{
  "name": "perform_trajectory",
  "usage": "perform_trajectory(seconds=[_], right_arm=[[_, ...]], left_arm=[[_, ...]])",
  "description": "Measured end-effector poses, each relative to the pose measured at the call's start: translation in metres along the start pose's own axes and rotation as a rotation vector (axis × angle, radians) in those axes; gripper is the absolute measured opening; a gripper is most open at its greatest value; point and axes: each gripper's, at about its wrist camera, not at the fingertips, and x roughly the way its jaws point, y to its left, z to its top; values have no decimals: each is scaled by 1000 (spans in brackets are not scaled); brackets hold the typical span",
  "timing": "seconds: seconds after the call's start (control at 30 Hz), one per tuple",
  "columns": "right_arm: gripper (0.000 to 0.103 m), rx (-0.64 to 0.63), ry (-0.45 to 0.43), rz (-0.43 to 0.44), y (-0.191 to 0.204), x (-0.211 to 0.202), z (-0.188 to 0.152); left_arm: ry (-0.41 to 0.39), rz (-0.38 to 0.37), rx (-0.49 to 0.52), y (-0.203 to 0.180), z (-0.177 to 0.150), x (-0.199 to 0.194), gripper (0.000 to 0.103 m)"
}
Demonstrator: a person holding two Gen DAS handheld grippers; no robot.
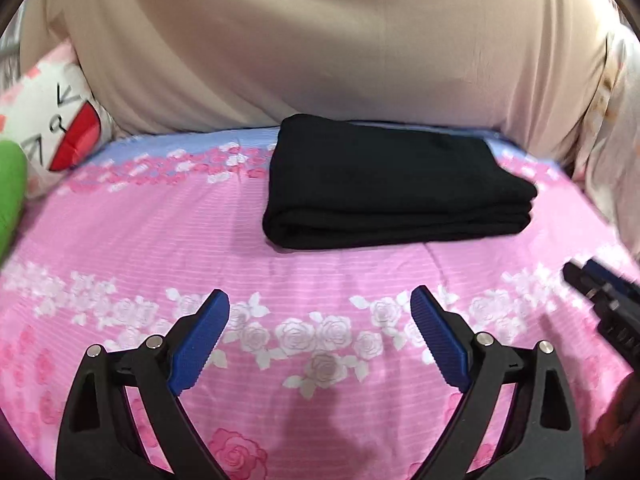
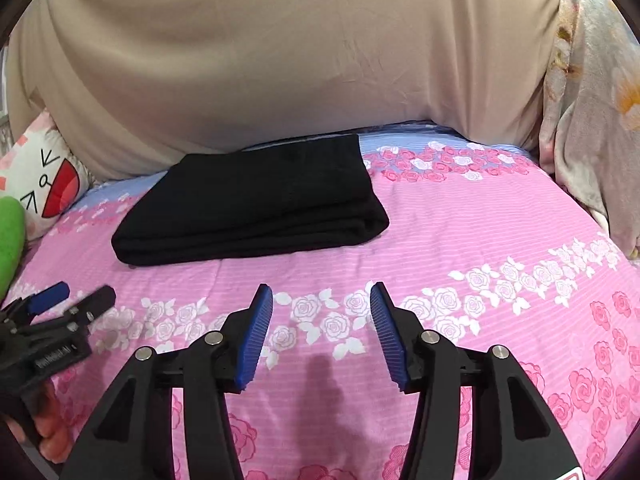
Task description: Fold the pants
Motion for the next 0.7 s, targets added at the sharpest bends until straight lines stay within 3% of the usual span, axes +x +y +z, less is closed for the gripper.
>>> perform_trajectory(seconds=[0.17,0.4,0.7], right_arm=[[58,-27,-20,-23,4,-2,0],[64,-9,-39,-50,0,-6,-1],[65,-28,-47,-64,3,-7,-1]], left_arm=[[6,18,-76,14,-1,2,90],[-52,27,14,-3,-2,-9,90],[-44,61,32,-8,-2,-7,90]])
